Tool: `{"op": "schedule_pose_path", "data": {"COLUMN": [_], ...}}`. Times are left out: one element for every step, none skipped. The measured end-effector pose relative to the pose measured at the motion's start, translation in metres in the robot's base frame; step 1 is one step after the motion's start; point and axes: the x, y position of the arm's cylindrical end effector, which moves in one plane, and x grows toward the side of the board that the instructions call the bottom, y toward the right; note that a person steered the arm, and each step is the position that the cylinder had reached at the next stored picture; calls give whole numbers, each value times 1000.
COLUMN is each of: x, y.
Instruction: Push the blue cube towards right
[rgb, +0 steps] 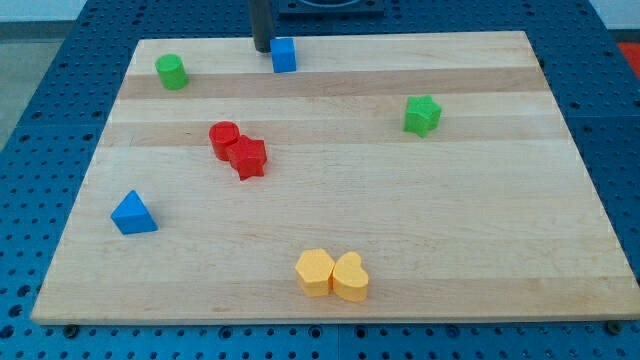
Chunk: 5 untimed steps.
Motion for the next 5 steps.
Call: {"op": "schedule_pose_path", "data": {"x": [0, 0, 0, 18, 25], "y": [14, 14, -6, -8, -6]}}
